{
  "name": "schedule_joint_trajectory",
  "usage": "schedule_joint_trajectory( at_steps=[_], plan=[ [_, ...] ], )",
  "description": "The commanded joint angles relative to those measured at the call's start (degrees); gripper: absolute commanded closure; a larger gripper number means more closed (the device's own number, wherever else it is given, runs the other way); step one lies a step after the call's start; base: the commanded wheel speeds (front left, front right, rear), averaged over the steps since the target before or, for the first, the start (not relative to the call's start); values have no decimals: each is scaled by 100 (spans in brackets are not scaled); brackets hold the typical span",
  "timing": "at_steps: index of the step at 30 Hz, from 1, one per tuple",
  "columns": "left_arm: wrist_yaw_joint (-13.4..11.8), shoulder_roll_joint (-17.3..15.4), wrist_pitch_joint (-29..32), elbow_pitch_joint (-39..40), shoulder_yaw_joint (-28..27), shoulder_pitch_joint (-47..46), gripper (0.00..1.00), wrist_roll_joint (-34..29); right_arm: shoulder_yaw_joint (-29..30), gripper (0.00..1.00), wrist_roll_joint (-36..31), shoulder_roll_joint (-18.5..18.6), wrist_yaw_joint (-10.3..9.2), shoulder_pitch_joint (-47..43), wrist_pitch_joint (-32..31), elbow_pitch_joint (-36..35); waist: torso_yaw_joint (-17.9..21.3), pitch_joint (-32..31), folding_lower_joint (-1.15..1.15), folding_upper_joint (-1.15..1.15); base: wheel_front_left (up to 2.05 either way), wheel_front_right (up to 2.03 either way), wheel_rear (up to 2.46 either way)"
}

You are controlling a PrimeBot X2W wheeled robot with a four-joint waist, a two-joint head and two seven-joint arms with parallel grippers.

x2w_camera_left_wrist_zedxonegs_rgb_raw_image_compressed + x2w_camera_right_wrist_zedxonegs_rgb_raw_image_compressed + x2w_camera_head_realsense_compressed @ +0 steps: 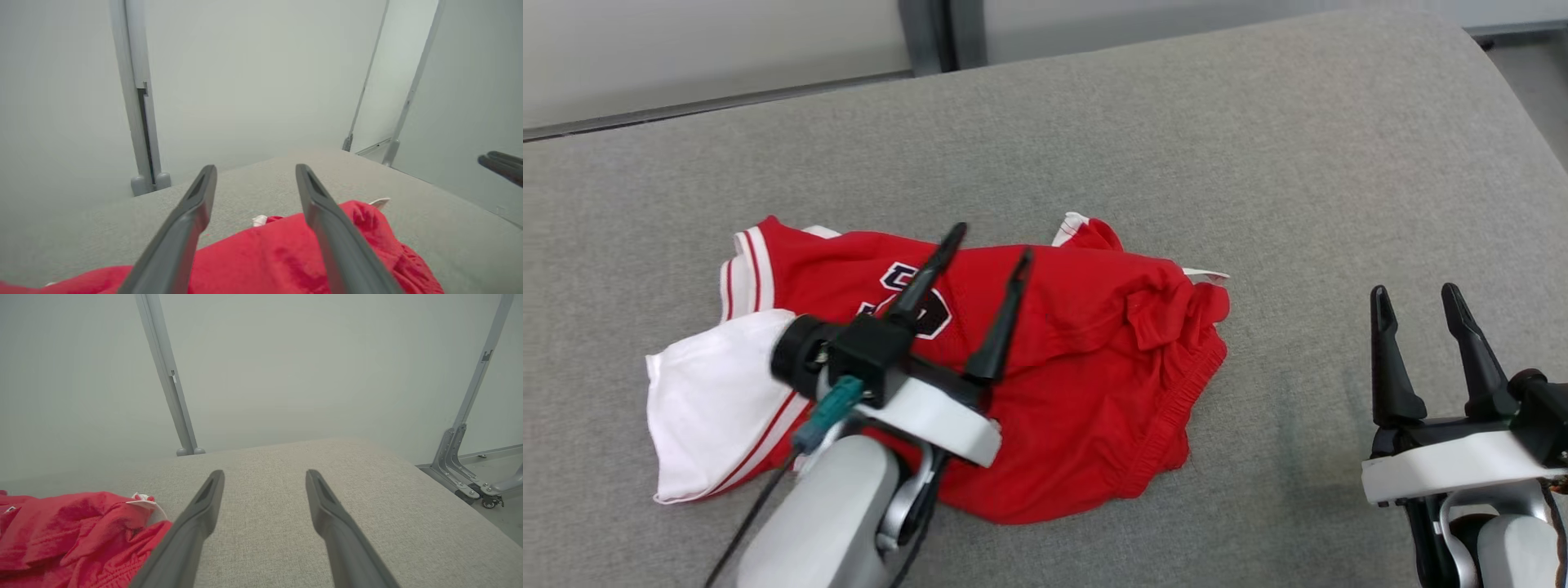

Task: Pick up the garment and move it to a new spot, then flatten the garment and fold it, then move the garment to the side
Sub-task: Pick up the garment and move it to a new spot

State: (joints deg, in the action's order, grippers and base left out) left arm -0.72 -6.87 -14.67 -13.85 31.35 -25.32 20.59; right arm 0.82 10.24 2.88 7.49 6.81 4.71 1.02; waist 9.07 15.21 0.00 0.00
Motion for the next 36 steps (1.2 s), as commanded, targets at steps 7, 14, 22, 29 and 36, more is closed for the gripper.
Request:
schedule_joint_trajectory(
  at_steps=[7,14,22,29,36],
  plan=[
    [-536,-511,-50,281,-1149,811,0,405,39,0,-147,22,-1,-260,-274,-228,-538,-523,0,0,0,0,0],
    [-469,-781,-55,506,-2056,1552,0,643,59,0,-170,111,-1,-494,-517,-386,-813,-826,0,0,0,0,0],
    [-310,-919,-48,664,-2144,2196,0,557,85,0,-103,146,-1,-831,-703,-474,-935,-1257,0,0,0,0,0],
    [-424,-1004,67,714,-2014,2554,0,443,67,0,-77,169,-1,-1159,-864,-543,-926,-1577,0,0,0,0,0],
    [-494,-1068,188,883,-1930,2742,0,389,68,0,-65,165,-1,-1281,-938,-665,-936,-1647,0,0,0,0,0]
  ],
)
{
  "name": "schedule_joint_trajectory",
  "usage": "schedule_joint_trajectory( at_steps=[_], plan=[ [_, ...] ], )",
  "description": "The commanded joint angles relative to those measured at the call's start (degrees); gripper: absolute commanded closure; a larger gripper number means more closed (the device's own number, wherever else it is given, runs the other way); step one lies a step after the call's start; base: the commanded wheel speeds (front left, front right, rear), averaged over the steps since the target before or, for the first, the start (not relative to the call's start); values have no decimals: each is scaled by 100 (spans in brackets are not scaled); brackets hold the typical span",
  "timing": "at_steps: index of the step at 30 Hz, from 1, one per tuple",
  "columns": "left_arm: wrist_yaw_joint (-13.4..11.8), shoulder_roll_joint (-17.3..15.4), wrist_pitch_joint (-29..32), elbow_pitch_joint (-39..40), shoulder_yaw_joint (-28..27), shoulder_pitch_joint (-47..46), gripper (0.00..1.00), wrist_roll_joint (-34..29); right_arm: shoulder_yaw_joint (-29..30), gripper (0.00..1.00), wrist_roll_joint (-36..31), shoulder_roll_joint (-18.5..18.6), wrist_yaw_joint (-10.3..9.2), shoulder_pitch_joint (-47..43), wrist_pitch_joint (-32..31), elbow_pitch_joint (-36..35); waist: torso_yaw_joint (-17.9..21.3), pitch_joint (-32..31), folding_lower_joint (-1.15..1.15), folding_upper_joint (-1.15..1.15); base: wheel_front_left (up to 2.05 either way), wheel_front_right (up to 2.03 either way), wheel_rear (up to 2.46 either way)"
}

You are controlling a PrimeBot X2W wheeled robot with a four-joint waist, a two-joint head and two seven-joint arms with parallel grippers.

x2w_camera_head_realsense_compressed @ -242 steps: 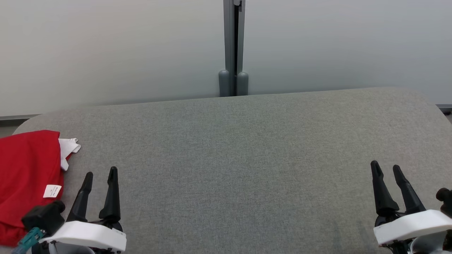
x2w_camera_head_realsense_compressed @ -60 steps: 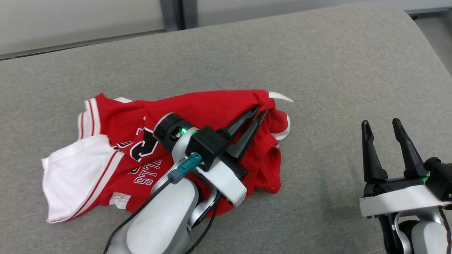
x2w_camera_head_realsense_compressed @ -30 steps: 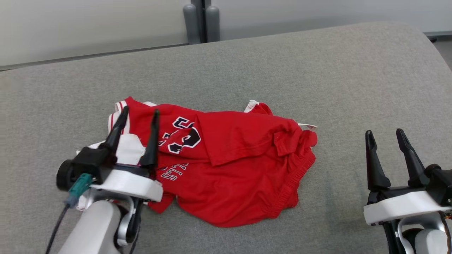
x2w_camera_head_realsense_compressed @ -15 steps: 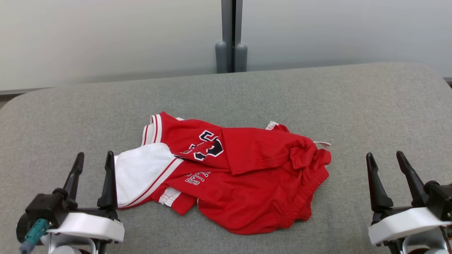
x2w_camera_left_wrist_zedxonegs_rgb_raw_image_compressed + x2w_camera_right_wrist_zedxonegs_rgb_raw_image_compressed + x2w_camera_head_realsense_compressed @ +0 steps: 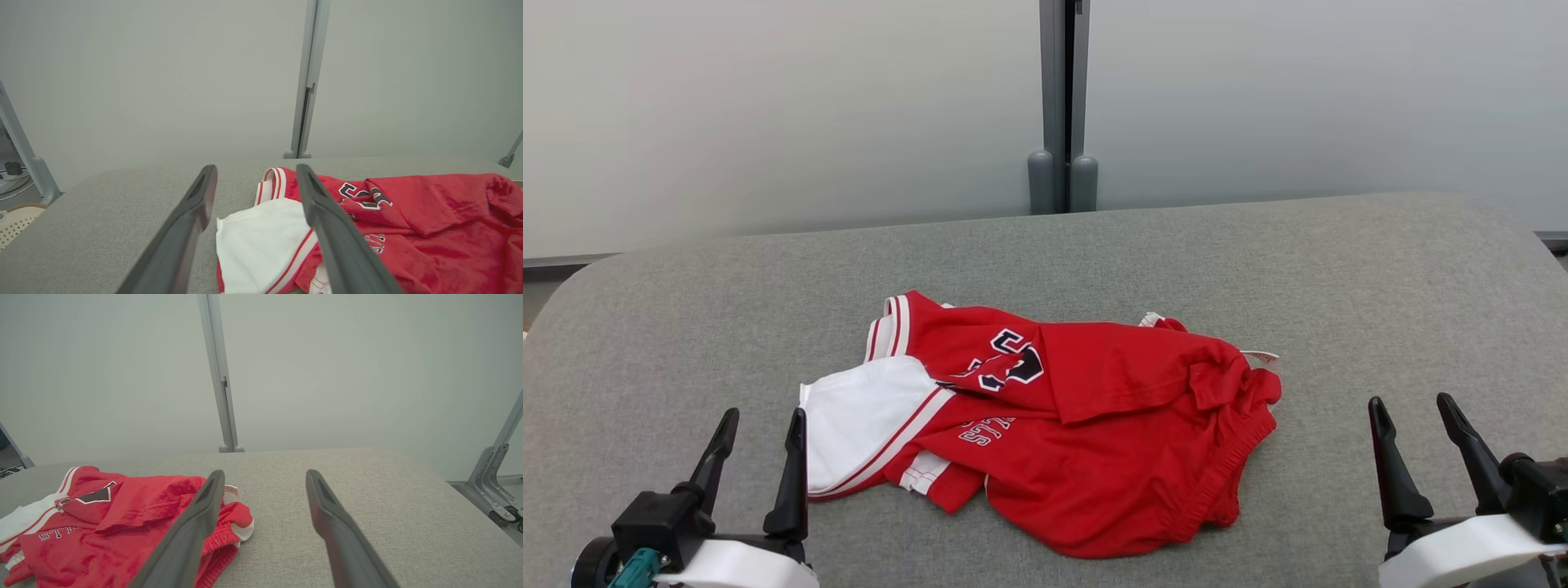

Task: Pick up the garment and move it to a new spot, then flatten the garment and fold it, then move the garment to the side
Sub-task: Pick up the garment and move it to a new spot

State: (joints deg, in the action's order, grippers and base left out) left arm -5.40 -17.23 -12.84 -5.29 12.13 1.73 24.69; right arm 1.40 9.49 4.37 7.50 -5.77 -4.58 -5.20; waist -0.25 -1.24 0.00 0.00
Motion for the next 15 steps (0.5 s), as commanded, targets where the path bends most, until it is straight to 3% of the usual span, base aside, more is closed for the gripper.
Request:
schedule_joint_trajectory(
  at_steps=[1,15],
  plan=[
    [-34,-32,13,49,-8,37,0,-7,11,0,13,14,-2,-29,-18,-49,-6,-3,0,0,0,0,0],
    [-125,-97,134,164,25,135,0,12,-26,0,27,-18,-1,-19,-26,-76,1,4,0,0,0,0,0]
  ],
)
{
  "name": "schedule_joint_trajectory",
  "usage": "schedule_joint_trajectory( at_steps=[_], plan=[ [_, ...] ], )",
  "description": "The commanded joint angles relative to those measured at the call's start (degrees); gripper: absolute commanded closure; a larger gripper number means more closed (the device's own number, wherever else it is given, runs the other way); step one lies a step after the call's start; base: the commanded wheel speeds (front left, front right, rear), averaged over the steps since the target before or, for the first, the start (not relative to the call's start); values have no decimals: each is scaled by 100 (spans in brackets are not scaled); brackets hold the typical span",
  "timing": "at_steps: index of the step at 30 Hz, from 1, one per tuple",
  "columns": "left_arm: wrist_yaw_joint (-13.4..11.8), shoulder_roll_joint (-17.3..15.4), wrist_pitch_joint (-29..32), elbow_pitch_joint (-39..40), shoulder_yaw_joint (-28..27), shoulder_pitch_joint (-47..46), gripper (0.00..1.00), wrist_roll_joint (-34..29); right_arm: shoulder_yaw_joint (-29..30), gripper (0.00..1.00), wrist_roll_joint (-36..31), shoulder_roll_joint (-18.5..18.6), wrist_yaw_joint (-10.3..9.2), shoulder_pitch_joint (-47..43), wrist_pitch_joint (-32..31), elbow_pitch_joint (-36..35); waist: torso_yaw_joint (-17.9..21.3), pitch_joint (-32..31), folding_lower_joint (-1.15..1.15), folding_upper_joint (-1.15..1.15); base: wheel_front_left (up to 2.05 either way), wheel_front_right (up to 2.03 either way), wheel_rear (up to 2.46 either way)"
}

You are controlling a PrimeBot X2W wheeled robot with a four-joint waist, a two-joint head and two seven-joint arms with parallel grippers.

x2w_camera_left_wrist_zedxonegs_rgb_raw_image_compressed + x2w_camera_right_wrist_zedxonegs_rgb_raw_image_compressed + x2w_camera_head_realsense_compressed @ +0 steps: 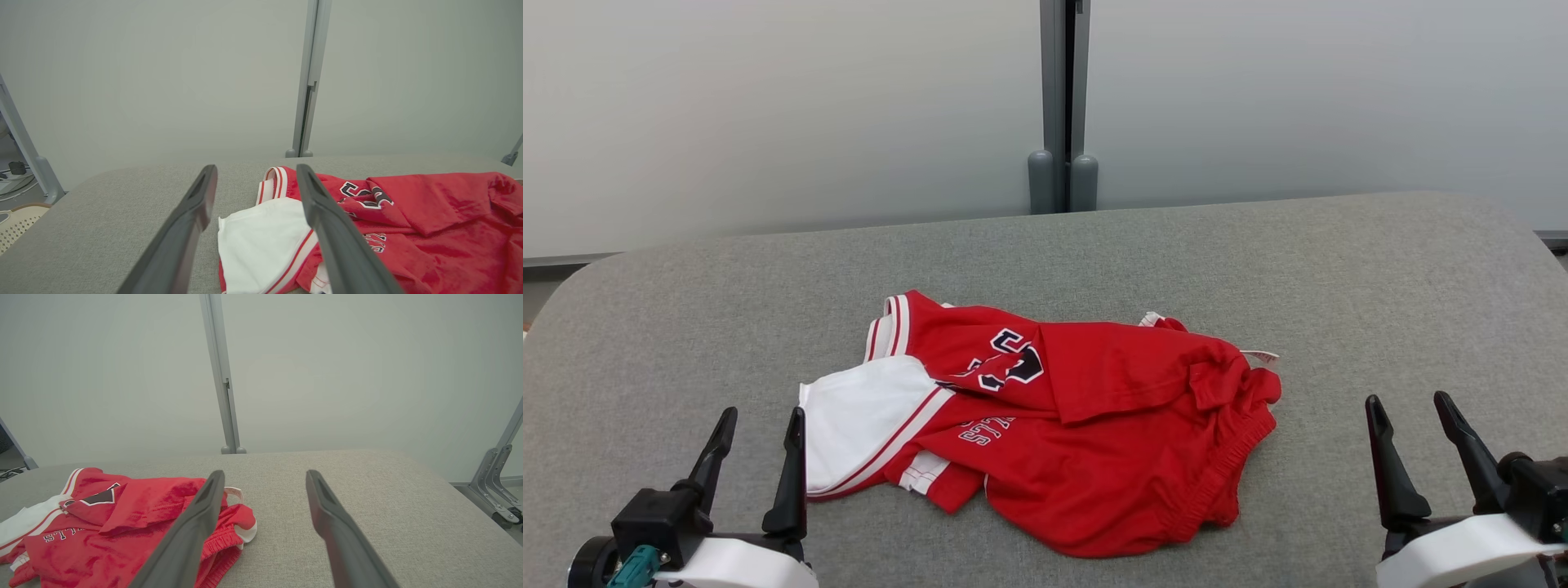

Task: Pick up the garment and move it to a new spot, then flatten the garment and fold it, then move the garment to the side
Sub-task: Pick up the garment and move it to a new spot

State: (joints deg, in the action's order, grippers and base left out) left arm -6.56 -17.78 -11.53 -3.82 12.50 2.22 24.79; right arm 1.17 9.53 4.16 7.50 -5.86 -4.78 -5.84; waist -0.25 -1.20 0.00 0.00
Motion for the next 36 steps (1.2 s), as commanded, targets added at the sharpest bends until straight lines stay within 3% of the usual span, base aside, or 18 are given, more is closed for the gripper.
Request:
schedule_joint_trajectory(
  at_steps=[1,7,13,16,20,25,27,28,29,36],
  plan=[
    [-16,-48,10,19,-4,84,0,-1,2,0,34,2,-2,-10,1,-3,1,2,0,0,0,0,0],
    [56,-12,71,67,161,-206,0,-84,35,0,27,-5,-2,-7,-24,-11,-10,57,0,0,0,0,0],
    [527,267,477,-129,891,-1053,0,-225,-40,0,44,-19,-2,167,-22,-52,65,386,0,0,0,0,0],
    [884,440,701,-552,1255,-1511,0,-239,-133,0,37,-26,-2,285,0,-23,221,581,0,0,0,0,0],
    [1113,646,894,-1321,1580,-1985,0,-237,-193,0,62,-30,-2,413,62,70,449,821,0,0,0,0,0],
    [1243,720,1040,-2286,1787,-2544,0,-299,-215,0,97,-56,-2,517,154,153,679,1089,0,0,0,0,0],
    [1130,707,1200,-2771,1820,-2813,0,-384,-215,0,102,-73,-2,588,227,211,757,1190,0,0,0,0,0],
    [1109,719,1220,-2876,1826,-2888,66,-390,-208,0,102,-74,-2,594,243,228,771,1211,0,0,0,0,0],
    [1084,734,1263,-2971,1830,-2953,100,-396,-199,0,102,-77,-2,605,257,241,777,1230,0,0,0,0,0],
    [939,703,833,-2886,1759,-3236,100,-506,-88,0,69,-95,-2,662,312,272,700,1259,0,0,0,0,0]
  ],
)
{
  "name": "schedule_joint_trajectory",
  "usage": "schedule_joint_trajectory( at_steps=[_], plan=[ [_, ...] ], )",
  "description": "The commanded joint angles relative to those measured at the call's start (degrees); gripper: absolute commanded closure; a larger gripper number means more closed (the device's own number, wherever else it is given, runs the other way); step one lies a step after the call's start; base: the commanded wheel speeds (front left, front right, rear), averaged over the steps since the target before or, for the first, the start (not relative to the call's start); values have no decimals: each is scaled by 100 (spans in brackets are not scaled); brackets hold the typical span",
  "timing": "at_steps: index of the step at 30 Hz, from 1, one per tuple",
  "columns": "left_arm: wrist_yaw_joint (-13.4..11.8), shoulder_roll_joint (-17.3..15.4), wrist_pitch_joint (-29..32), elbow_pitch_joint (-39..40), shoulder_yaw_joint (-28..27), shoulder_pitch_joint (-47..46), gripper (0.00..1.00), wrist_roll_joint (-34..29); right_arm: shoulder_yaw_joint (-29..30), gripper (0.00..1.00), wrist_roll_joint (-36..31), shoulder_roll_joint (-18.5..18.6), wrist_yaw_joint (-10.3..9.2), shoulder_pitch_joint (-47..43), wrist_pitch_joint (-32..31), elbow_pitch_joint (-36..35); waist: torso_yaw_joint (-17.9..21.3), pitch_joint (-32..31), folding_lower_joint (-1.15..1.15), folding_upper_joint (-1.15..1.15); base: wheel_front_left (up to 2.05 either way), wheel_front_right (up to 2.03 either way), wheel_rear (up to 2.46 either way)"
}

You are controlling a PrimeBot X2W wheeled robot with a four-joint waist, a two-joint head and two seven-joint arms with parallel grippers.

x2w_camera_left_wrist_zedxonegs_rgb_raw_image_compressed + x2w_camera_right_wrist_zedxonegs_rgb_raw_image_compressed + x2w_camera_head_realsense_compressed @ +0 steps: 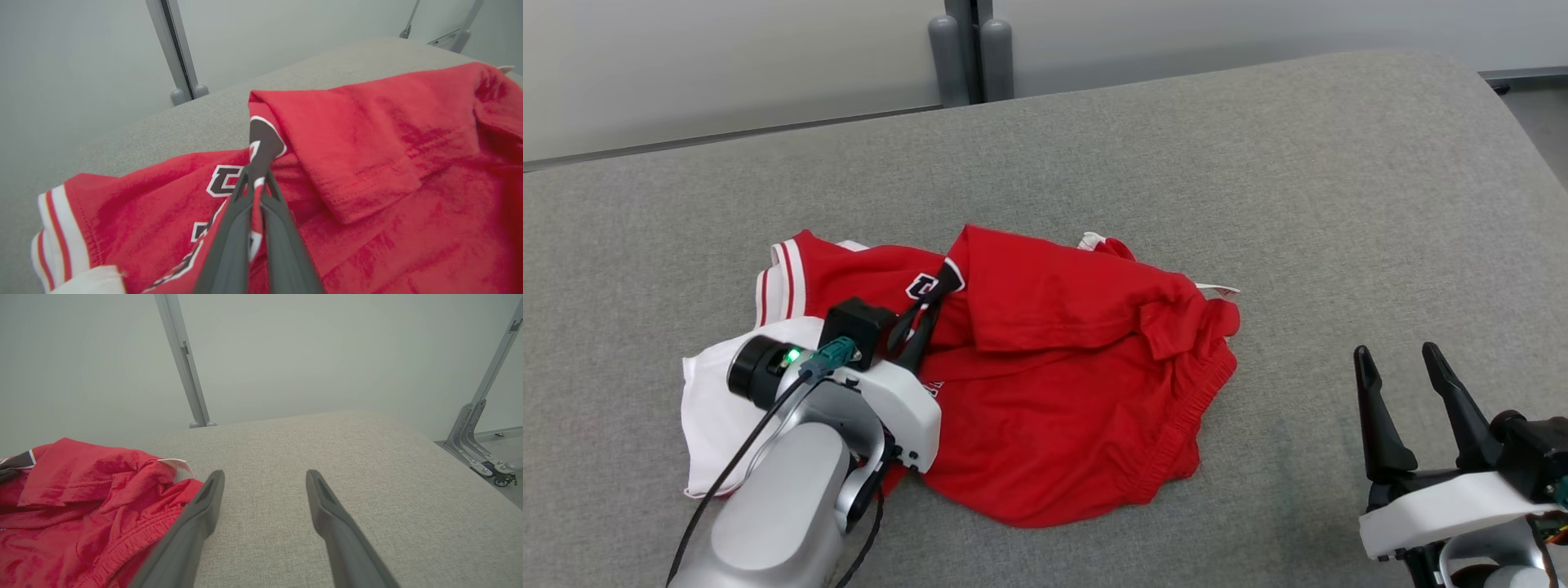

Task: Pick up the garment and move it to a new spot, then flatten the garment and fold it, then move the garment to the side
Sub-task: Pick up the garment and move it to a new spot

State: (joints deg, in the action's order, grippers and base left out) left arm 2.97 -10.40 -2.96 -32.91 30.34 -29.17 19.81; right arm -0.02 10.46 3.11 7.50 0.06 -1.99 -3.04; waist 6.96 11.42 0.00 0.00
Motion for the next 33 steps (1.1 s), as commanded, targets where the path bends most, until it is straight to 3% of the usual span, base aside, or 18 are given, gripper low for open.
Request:
schedule_joint_trajectory(
  at_steps=[1,9,19,24,33],
  plan=[
    [-46,-31,-126,137,-58,-140,100,-5,39,0,-27,7,-2,77,49,-12,-60,-13,0,0,0,0,0],
    [-237,-241,-551,1678,-381,-275,100,66,90,0,-46,-2,-2,88,65,-55,-463,-147,0,0,0,0,0],
    [-705,-896,15,3586,-1131,-511,100,154,155,0,-6,-7,-2,-14,52,-149,-1359,-331,0,0,0,0,0],
    [-738,-1232,317,3587,-1482,-752,100,285,192,0,-50,-10,-1,19,-8,-253,-1919,-287,0,0,0,0,0],
    [-515,-1498,201,2517,-2002,-1280,100,726,175,0,-186,76,-2,246,-224,-506,-2541,133,0,0,0,0,0]
  ],
)
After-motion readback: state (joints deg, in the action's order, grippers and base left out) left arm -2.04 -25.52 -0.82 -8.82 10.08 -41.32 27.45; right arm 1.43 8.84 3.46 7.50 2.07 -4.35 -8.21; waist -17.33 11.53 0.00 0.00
